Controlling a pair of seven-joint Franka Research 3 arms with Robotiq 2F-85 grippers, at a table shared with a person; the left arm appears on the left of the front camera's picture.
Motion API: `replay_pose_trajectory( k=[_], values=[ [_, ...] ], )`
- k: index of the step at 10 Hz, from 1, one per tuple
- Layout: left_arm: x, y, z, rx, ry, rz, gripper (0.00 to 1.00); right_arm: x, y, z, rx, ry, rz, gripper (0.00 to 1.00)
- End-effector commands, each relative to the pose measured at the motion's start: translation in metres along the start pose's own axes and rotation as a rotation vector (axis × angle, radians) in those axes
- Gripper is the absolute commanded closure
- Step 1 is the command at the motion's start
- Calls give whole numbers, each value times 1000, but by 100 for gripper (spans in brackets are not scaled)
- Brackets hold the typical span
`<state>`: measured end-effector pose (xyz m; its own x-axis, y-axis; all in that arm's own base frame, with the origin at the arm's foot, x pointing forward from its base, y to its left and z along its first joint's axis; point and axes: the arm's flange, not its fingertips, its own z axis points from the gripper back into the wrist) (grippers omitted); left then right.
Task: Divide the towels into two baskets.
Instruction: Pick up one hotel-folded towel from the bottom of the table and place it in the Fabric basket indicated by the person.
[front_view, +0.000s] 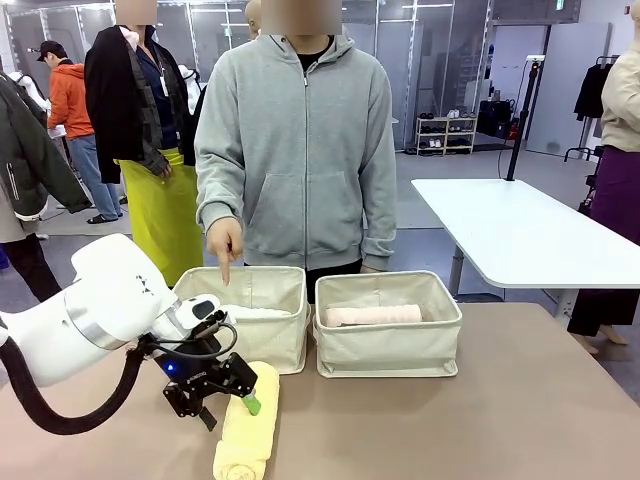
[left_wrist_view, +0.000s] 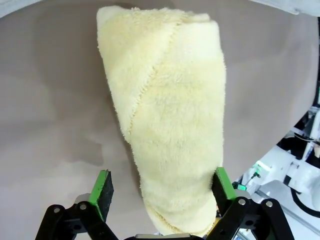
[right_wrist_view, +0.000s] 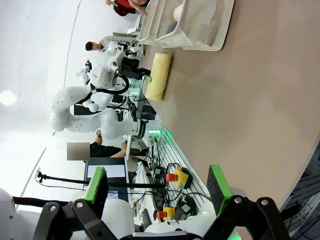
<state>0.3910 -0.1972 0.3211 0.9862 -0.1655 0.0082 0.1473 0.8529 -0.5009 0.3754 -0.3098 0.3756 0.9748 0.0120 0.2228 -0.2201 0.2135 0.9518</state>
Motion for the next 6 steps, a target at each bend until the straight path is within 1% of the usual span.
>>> replay_pose_trajectory(
  k=[1,2,6],
  values=[
    [5,-12,-4,62,4,12,0,-2,3,-3,-5,-3,-2,0],
    [6,-17,-6,83,9,1,0,-2,3,-3,-5,-3,-2,0],
    [12,-27,-16,54,57,-53,0,-2,3,-3,-5,-3,-2,0]
  ],
)
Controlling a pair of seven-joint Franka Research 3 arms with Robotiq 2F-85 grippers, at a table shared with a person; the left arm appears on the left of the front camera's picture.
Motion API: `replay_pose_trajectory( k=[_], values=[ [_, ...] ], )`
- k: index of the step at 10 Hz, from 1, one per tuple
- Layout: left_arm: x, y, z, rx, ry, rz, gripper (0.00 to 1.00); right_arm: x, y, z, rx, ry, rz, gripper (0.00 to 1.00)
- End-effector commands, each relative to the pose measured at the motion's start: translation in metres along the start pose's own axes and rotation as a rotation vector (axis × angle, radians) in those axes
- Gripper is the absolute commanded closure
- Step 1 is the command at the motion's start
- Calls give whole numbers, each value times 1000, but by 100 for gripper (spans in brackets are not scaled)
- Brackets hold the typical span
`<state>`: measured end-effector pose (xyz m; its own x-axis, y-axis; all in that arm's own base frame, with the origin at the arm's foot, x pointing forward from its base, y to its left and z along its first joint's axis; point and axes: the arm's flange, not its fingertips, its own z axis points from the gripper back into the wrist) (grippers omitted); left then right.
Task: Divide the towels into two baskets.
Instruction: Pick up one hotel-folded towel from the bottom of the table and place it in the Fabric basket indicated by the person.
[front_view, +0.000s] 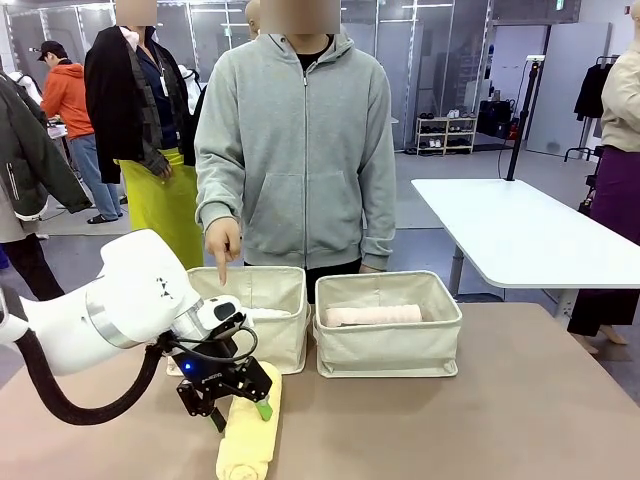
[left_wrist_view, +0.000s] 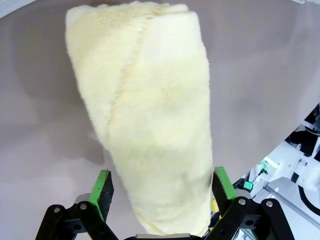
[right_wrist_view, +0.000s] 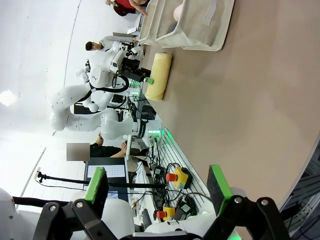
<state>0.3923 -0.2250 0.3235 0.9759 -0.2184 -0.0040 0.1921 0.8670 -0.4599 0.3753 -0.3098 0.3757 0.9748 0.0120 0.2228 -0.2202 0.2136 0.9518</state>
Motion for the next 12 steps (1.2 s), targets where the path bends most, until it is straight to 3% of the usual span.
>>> replay_pose_trajectory(
  k=[1,3,9,12],
  values=[
    [9,-4,-6,2,29,-21,0,-2,3,-3,-5,-3,-2,0],
    [13,-7,-9,-1,43,-49,0,-2,3,-3,-5,-3,-2,0],
    [16,-4,-6,-22,81,-79,57,-2,3,-3,-5,-3,-2,0],
    [13,-11,18,4,8,-104,87,-2,3,-3,-5,-3,-2,0]
  ],
)
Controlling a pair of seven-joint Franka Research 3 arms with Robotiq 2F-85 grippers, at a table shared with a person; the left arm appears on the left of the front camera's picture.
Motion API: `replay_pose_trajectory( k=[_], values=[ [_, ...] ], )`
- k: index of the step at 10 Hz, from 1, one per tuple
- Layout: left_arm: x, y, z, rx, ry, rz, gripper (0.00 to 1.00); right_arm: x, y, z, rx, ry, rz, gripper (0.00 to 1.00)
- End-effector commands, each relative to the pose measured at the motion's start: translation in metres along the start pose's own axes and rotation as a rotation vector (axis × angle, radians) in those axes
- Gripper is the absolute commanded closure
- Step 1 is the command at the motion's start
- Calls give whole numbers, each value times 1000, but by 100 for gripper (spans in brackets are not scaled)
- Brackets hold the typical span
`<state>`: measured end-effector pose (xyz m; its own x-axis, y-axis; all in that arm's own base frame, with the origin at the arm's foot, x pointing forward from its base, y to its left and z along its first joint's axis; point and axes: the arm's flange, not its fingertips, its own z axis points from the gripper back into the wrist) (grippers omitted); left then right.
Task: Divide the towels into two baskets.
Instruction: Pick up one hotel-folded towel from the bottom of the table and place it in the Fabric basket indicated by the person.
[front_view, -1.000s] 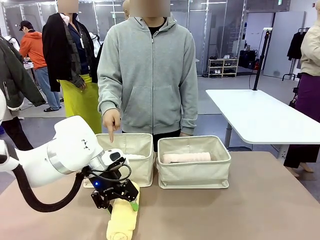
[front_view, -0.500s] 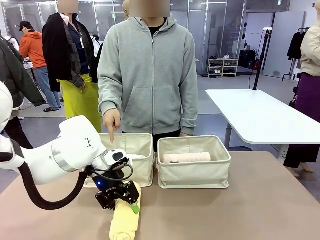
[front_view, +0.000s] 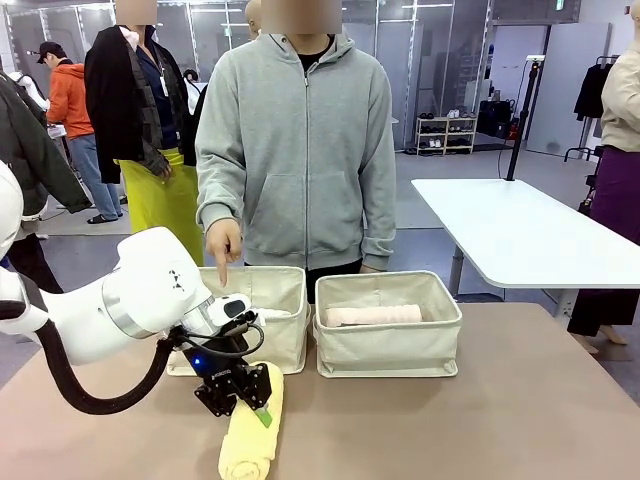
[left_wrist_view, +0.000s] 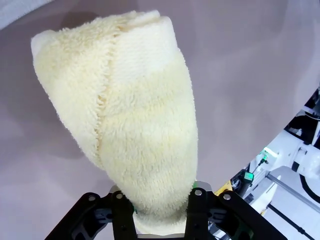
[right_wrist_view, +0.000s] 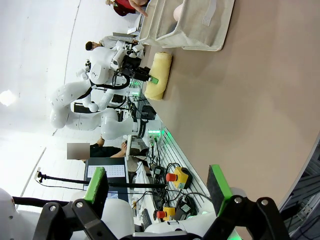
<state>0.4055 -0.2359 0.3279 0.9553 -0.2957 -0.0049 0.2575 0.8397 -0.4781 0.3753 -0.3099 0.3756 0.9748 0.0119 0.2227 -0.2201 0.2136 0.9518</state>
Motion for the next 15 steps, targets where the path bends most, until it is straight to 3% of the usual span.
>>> replay_pose_trajectory(
  k=[1,2,3,5,7,9,11,12,13,14,15],
  values=[
    [-7,-7,39,51,-88,-32,87,-2,3,-3,-5,-3,-2,0],
    [-11,-11,63,38,-100,7,87,-2,3,-3,-5,-3,-2,0],
    [-15,-16,87,67,-112,-34,87,-2,3,-3,-5,-3,-2,0],
    [-16,-23,137,89,-56,-222,87,-2,3,-3,-5,-3,-2,0],
    [-14,-20,179,104,45,-526,87,-2,3,-3,-5,-3,-2,0],
    [1,-5,209,179,310,-879,87,-2,3,-3,-5,-3,-2,0],
    [9,3,227,168,339,-1087,87,-2,3,-3,-5,-3,-2,0],
    [6,3,230,208,341,-1154,87,-2,3,-3,-5,-3,-2,0],
    [1,5,234,181,284,-1093,87,-2,3,-3,-5,-3,-2,0],
    [7,2,221,184,351,-1050,87,-2,3,-3,-5,-3,-2,0],
    [7,2,221,184,351,-1050,87,-2,3,-3,-5,-3,-2,0]
  ],
)
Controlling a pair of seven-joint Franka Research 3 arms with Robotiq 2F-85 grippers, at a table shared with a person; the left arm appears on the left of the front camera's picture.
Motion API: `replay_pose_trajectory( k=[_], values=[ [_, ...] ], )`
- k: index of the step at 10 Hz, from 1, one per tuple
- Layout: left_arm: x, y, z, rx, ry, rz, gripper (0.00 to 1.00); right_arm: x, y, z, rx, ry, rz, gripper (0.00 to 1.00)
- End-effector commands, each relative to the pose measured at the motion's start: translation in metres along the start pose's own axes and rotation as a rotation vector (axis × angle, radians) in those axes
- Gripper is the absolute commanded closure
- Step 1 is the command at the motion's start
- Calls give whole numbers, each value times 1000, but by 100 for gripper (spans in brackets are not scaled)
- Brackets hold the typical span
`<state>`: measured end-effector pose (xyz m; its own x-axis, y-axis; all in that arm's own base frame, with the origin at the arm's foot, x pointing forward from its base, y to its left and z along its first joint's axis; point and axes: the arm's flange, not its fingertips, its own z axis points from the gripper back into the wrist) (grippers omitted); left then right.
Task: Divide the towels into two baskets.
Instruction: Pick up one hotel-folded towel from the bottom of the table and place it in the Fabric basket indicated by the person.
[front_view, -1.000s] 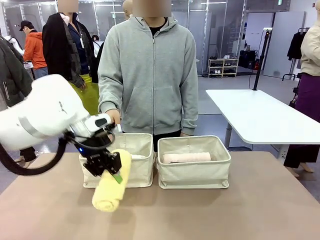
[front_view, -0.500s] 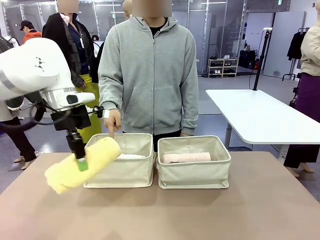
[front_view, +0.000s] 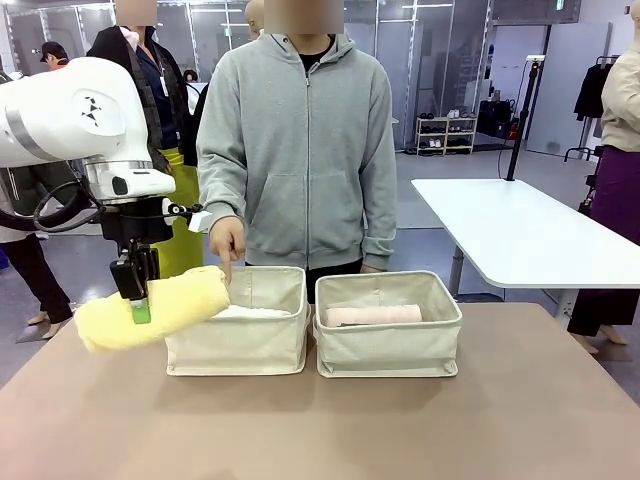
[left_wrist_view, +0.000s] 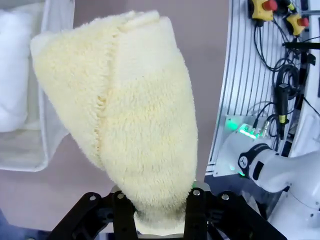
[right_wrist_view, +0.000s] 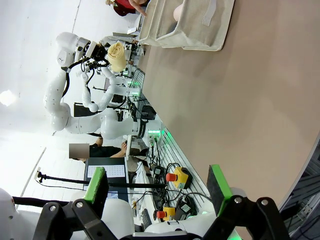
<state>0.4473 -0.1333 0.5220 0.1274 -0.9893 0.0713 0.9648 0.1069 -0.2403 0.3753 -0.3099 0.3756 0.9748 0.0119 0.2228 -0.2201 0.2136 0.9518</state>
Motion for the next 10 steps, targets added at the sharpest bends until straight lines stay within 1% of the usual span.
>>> replay_pose_trajectory(
  k=[1,2,3,4,6,7,8,9,10],
  values=[
    [-1,0,3,6,-4,-11,66,-2,3,-3,-5,-3,-2,0],
    [7,-18,19,234,104,-200,66,-2,3,-3,-5,-3,-2,0],
    [29,-12,35,386,183,-274,66,-2,3,-3,-5,-3,-2,0],
    [53,5,46,470,212,-332,66,-2,3,-3,-5,-3,-2,0],
    [75,50,43,494,243,-336,66,-2,3,-3,-5,-3,-2,0],
    [82,73,37,489,264,-336,66,-2,3,-3,-5,-3,-2,0],
    [89,97,28,450,290,-317,66,-2,3,-3,-5,-3,-2,0],
    [93,116,18,435,312,-332,66,-2,3,-3,-5,-3,-2,0],
    [97,132,8,441,310,-372,66,-2,3,-3,-5,-3,-2,0]
  ],
)
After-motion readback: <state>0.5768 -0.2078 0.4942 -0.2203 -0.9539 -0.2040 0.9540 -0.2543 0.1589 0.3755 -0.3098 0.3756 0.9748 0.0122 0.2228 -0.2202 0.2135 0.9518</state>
